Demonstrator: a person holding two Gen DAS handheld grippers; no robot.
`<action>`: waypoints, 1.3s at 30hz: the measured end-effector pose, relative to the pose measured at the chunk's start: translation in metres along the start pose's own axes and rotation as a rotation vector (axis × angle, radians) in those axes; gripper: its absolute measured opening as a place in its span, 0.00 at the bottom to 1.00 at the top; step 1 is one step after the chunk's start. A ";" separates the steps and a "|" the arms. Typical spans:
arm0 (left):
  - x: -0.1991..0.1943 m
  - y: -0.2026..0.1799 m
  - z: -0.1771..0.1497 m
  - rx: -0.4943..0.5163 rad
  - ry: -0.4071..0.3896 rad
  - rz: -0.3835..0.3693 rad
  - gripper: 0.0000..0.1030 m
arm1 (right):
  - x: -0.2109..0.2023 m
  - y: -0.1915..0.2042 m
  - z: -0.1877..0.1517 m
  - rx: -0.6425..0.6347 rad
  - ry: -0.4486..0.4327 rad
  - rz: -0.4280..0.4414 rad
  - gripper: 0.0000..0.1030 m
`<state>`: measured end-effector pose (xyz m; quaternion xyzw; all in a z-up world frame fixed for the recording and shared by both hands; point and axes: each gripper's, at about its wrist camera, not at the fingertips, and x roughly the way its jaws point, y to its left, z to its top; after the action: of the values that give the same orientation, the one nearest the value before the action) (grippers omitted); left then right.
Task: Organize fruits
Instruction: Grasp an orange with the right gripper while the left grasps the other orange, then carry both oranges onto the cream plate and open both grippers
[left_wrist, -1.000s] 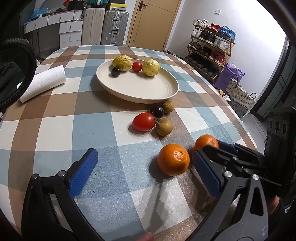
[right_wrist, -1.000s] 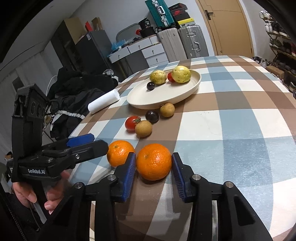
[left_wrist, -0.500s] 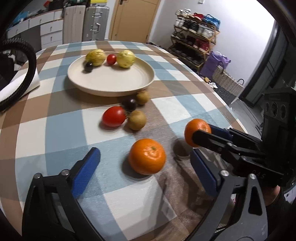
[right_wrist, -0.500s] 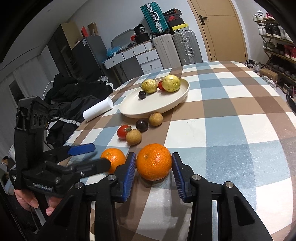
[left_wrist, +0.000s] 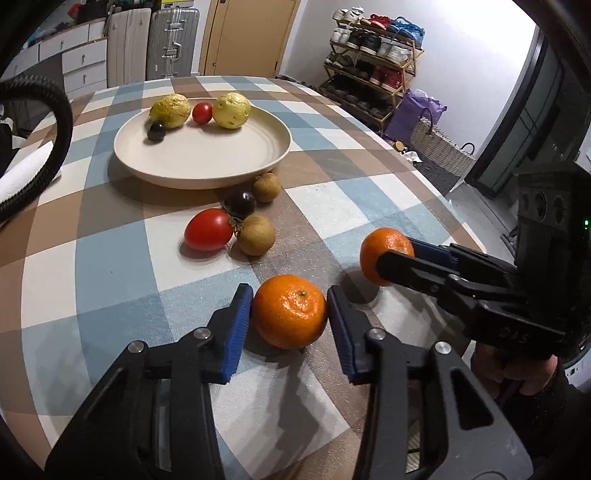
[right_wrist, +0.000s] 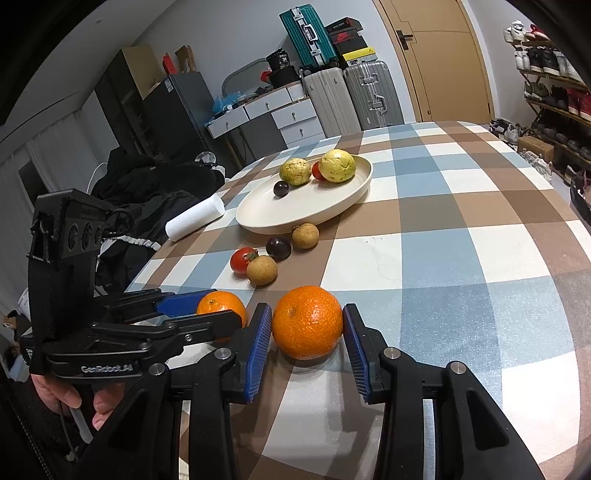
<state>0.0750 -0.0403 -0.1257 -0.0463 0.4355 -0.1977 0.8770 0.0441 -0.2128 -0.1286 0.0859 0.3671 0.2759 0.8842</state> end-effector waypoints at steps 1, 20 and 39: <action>-0.001 -0.001 0.000 0.009 -0.007 0.009 0.37 | 0.000 0.000 0.000 0.002 0.000 0.000 0.39; -0.031 0.034 0.037 -0.052 -0.097 -0.003 0.37 | -0.009 -0.016 0.022 0.055 -0.034 0.026 0.39; 0.011 0.081 0.131 -0.095 -0.135 0.029 0.38 | 0.036 -0.034 0.108 0.041 -0.056 0.072 0.39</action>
<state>0.2087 0.0178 -0.0739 -0.0947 0.3848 -0.1608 0.9039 0.1545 -0.2156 -0.0854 0.1245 0.3445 0.2973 0.8817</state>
